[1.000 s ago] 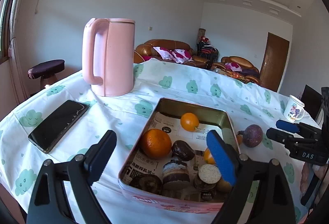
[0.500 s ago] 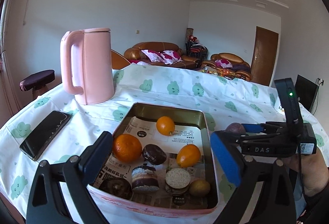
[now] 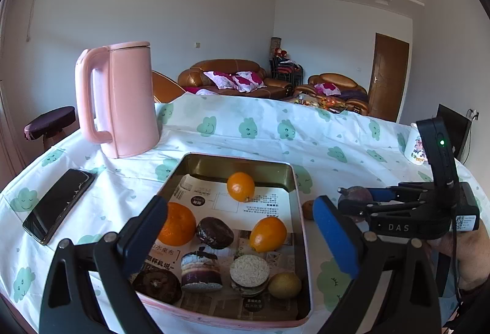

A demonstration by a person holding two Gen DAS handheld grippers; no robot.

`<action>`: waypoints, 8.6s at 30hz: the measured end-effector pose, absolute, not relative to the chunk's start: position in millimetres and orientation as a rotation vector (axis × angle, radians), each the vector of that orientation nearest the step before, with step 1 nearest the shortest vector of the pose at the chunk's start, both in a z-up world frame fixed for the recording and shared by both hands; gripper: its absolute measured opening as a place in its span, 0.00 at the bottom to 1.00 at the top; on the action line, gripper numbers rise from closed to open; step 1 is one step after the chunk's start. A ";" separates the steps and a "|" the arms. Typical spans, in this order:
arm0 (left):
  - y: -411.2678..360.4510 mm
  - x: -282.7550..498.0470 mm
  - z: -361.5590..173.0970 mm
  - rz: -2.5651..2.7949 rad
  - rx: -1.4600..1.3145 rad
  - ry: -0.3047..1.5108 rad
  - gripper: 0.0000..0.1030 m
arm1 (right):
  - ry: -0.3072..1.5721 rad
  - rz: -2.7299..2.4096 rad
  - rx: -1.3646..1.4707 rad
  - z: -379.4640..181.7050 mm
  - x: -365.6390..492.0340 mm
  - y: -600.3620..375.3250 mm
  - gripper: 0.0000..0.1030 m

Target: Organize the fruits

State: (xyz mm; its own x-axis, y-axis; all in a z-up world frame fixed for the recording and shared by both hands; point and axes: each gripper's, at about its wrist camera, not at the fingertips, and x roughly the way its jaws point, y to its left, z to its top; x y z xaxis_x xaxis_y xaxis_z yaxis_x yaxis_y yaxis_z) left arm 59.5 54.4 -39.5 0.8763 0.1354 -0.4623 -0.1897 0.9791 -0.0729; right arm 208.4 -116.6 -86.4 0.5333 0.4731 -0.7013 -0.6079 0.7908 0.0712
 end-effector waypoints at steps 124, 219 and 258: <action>-16.6 88.0 -24.0 0.053 0.043 0.490 0.51 | 0.366 0.674 -0.028 -26.5 138.9 -172.8 0.26; 78.9 19.3 -26.8 0.244 -0.047 0.441 1.00 | 0.445 0.720 -0.122 -27.1 111.9 -80.7 0.74; 61.9 20.0 -26.9 0.239 -0.024 0.441 1.00 | 0.414 0.709 -0.091 -23.3 98.4 -99.8 0.76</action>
